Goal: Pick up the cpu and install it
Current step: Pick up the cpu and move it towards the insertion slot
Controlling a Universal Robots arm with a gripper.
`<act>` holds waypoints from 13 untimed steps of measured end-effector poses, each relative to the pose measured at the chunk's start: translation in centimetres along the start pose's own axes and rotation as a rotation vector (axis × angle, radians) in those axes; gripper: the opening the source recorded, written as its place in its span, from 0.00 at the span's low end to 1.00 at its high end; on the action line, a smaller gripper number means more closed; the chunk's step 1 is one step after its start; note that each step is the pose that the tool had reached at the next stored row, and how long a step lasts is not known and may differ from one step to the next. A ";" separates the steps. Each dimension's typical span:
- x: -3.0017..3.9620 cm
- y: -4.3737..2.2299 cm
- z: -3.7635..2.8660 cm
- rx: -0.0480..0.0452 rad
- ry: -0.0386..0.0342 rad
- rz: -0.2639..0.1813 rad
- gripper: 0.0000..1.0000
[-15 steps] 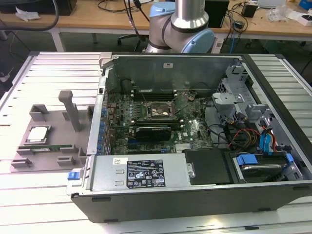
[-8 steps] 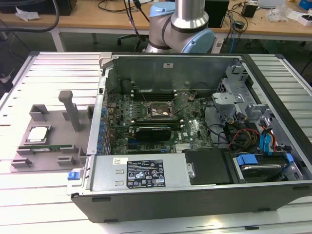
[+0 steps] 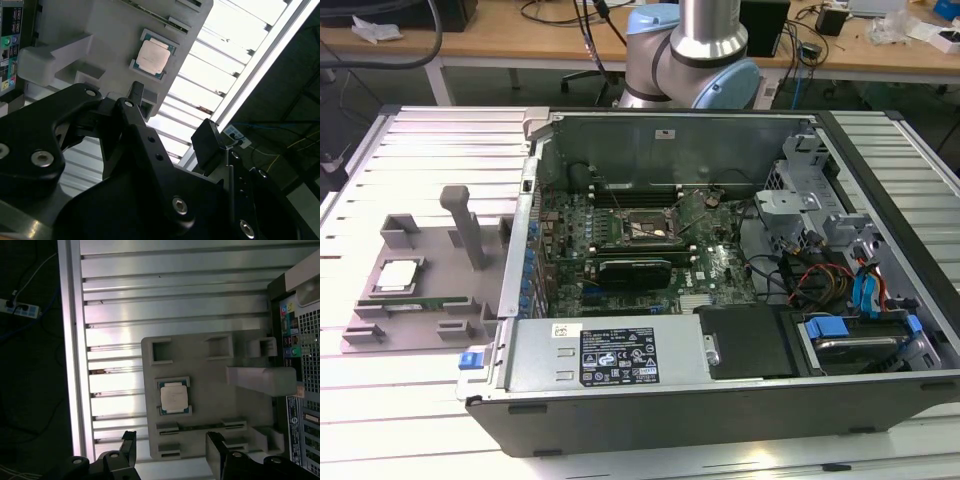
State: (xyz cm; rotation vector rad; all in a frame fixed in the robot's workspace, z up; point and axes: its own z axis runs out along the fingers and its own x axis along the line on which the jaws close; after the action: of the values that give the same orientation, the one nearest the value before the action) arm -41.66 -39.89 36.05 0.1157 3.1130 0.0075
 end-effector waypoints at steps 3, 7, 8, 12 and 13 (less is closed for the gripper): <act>0.00 0.00 0.12 0.0001 0.0000 0.000 0.66; 0.00 0.00 0.25 0.0001 0.0000 0.000 0.66; 0.01 0.00 0.28 0.0001 0.0000 0.000 0.66; 0.01 0.00 0.38 0.0002 0.0000 0.000 0.66; 0.01 0.00 0.41 0.0002 0.0000 0.000 0.66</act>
State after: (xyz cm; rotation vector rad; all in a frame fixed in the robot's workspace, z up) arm -41.66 -39.89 35.64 0.1157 3.1130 0.0071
